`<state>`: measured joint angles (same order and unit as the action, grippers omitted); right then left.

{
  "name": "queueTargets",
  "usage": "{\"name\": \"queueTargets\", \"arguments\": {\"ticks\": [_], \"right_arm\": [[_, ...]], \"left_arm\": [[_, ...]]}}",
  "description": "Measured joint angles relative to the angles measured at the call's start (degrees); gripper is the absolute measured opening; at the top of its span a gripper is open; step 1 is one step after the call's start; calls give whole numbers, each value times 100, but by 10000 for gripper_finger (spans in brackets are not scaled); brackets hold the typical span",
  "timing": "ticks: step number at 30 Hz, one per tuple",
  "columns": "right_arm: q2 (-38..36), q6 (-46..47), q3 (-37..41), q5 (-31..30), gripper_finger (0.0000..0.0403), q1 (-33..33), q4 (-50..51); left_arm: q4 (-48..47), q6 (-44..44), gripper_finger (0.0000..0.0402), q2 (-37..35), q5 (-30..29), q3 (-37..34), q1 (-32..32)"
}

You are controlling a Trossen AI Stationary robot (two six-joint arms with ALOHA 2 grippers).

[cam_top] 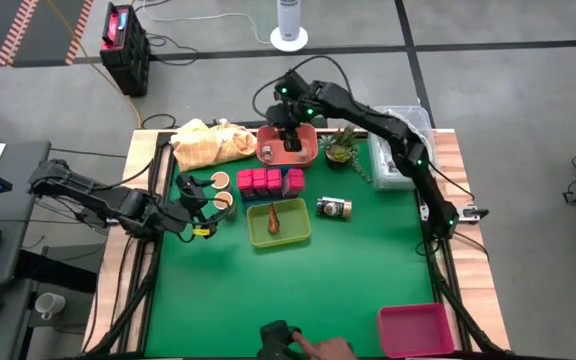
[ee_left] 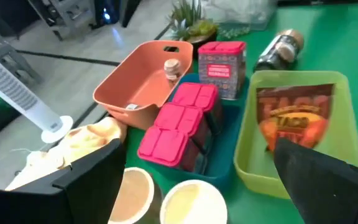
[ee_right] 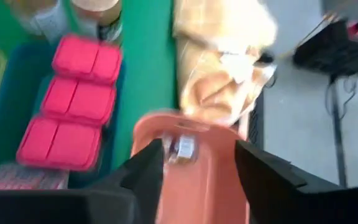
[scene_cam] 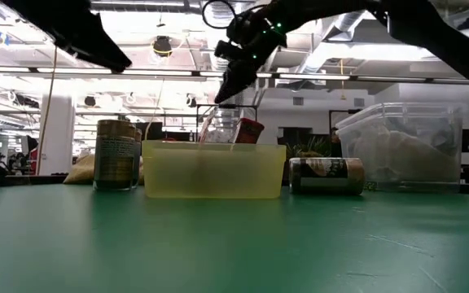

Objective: Sort spices by type
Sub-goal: Put the brown seasoning bottle into the orange bin

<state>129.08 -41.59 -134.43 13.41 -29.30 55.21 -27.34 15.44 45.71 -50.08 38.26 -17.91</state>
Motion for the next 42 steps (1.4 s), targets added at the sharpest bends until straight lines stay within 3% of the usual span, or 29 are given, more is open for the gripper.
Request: {"name": "queueTargets", "arguments": {"ticks": [6,17,22,28,34,38,42], "right_arm": [[248,845,34,4,279,81,-280],[680,2208,21,-3,282,39,-416],[680,2179,24,-326,282,17,-409],[20,2361,-7,-321,282,-172,-93],[-142,2499,31,-352,281,-322,514],[-407,2481,117,-322,281,-329,492],[-860,2459,727,-344,275,-278,-53]], "left_arm": [[590,-390,389,-2,487,-216,643],[1086,-557,389,2,654,-216,875],[1538,-944,389,92,675,-221,1282],[2238,-1405,389,323,2270,-201,2762],[2456,-1386,389,976,3958,-114,4322],[2416,-1486,389,1701,4600,206,4893],[2379,-1688,389,2384,5144,776,5286]]}}
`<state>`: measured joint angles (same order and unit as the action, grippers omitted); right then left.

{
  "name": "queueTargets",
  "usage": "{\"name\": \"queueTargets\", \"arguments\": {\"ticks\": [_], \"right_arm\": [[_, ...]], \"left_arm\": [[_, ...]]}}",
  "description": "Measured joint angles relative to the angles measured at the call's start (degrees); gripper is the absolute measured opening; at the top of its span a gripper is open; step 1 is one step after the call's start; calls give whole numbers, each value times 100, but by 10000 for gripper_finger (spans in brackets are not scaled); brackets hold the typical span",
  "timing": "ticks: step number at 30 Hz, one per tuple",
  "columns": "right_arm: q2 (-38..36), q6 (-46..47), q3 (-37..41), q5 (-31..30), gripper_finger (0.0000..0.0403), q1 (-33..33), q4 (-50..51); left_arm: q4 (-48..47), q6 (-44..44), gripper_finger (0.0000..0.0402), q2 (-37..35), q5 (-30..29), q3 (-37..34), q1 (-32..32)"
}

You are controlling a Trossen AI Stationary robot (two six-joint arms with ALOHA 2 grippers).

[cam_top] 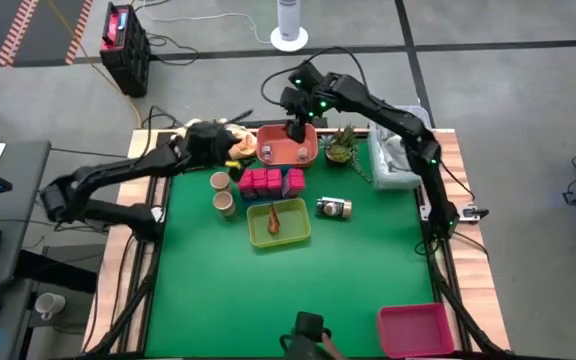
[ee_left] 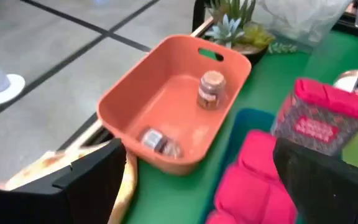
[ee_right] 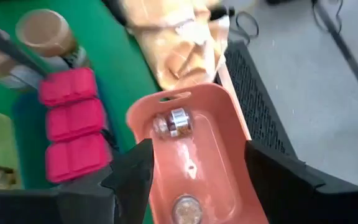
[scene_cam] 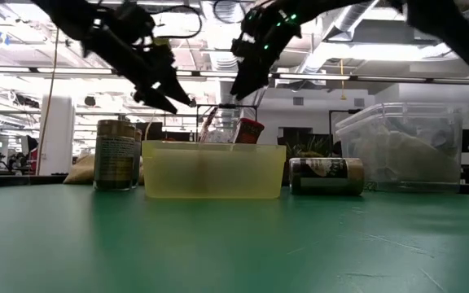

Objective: Sort spices by type
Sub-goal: Put the brown seasoning bottle into the orange bin

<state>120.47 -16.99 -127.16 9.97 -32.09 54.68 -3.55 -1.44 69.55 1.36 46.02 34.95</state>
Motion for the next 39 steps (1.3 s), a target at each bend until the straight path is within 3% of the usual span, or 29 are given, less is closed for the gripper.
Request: {"name": "queueTargets", "arguments": {"ticks": [6,11,15,20,26,34,39], "right_arm": [[-1416,171,1997,12,253,53,-1395],[-2447,494,3999,-12,240,210,-3029],[-3128,553,4859,17,238,257,-3952],[-3585,765,5275,-14,238,273,-4112],[-3644,783,5636,7,238,338,-4024],[-3596,808,6085,25,238,366,-4754],[-3641,809,6221,45,238,415,-4948]], "left_arm": [[-387,-262,389,1028,582,1048,302],[-1128,-818,389,1973,595,1978,358],[-1891,-1415,389,2614,592,2820,433],[-2398,-1412,389,3207,585,3593,487],[-2593,-1858,373,3487,496,3878,449],[-2148,-3661,277,3481,250,3952,454],[-2158,-5142,237,3537,155,3949,373]]}}
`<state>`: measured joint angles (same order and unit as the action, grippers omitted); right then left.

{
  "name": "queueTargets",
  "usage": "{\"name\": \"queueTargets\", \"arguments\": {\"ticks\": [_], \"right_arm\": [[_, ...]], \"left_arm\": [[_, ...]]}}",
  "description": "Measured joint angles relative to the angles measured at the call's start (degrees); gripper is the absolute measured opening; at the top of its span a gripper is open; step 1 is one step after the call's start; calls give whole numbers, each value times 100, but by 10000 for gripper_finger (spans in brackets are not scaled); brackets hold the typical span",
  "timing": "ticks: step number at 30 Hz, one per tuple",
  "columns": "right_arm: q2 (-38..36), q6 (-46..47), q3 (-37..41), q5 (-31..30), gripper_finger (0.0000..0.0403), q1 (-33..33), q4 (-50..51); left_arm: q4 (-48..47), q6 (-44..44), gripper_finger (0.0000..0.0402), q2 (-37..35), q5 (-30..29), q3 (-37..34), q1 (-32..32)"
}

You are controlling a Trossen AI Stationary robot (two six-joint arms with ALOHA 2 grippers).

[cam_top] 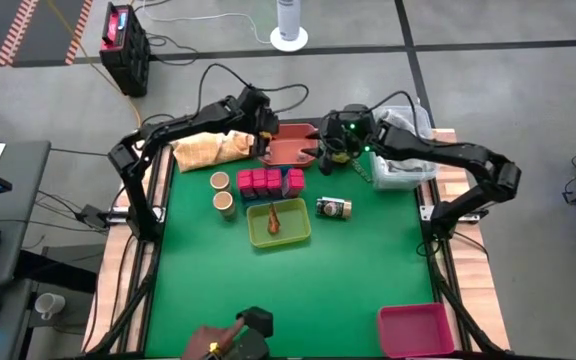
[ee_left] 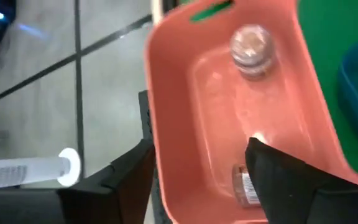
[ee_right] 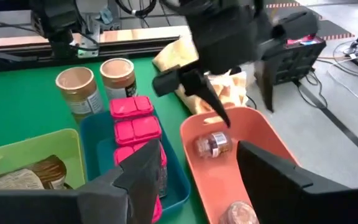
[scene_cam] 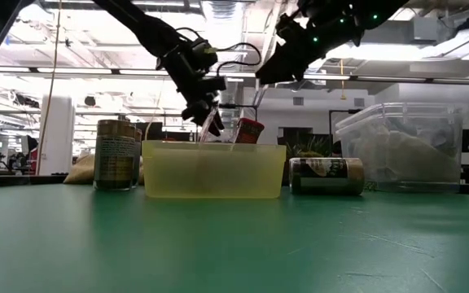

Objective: Sort spices by type
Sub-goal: Put the brown seasoning bottle into the orange bin

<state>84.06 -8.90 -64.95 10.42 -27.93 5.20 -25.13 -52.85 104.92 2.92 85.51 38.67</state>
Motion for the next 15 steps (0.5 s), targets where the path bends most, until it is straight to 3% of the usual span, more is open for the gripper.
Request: {"name": "queueTargets", "arguments": {"ticks": [4,7,15], "right_arm": [[1,-11,0,2,238,30,-53],[1,-11,0,3,238,69,-53],[1,-13,0,22,238,316,-90]], "left_arm": [[-312,-390,218,79,-279,7,-165],[-831,-164,208,323,-437,134,-205],[-1912,708,192,1282,-569,1400,-205]]}}
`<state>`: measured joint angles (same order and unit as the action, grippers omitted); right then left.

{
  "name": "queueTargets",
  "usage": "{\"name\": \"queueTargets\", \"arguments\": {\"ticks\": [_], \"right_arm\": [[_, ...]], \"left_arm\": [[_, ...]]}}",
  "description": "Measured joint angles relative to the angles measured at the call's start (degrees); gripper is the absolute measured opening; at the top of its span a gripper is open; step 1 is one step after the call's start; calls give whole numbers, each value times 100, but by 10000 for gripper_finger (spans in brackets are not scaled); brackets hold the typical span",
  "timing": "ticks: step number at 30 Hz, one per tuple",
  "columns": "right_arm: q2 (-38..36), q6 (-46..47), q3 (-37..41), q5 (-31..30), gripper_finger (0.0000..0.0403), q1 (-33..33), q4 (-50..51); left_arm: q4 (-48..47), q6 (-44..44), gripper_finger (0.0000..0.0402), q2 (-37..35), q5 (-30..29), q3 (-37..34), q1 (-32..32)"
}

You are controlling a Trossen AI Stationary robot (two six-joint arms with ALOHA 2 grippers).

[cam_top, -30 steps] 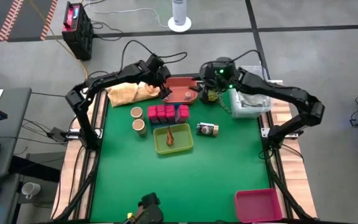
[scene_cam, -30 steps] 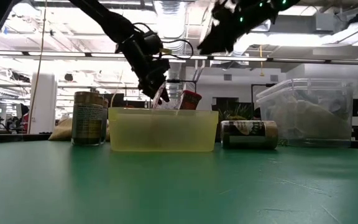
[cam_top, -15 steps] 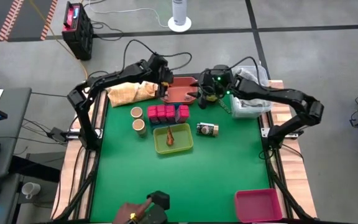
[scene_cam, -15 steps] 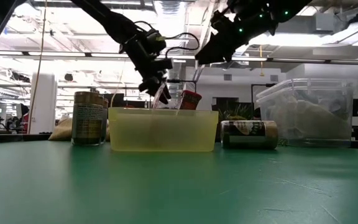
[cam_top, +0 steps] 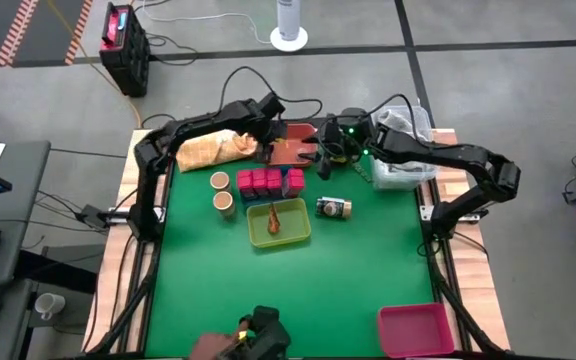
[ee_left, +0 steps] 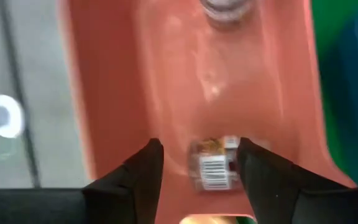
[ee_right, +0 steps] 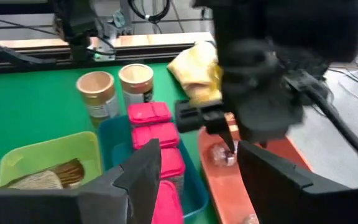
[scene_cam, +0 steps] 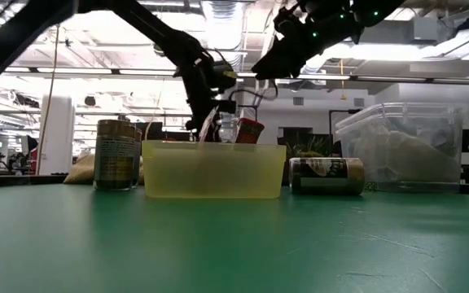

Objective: Sort spices by type
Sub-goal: Put the brown seasoning bottle into the orange bin

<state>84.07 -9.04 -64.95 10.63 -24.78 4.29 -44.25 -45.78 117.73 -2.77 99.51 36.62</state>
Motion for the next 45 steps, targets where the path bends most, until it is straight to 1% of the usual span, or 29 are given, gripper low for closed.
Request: {"name": "queueTargets", "arguments": {"ticks": [5,8,11,16,19,24,26,28,35,43,45], "right_arm": [[0,-14,0,0,238,172,56],[0,-19,0,1,238,225,140],[2,-44,0,0,238,209,303],[2,-42,0,-2,238,175,429],[4,-42,0,0,238,175,415],[4,-50,0,0,238,177,396],[4,-57,0,0,238,175,386],[4,-98,0,-1,238,175,381],[4,-172,0,-1,238,240,382],[4,-197,0,0,238,267,417],[7,-197,0,-2,238,267,428]], "left_arm": [[-894,147,188,564,-53,833,0],[-1129,640,188,820,-54,1149,5],[-1180,1223,188,927,-83,1273,9],[-1246,1567,188,922,-303,1276,-4],[-1436,1554,187,922,-356,1278,-4],[-1868,999,187,922,-392,1278,-4],[-1917,579,187,922,-397,1278,-4],[-1842,64,187,922,-397,1278,-4],[-1518,-1221,187,922,-381,1278,-7],[-1662,-2623,187,1043,-405,1283,5],[-1655,-2806,187,1083,-417,1283,13]]}}
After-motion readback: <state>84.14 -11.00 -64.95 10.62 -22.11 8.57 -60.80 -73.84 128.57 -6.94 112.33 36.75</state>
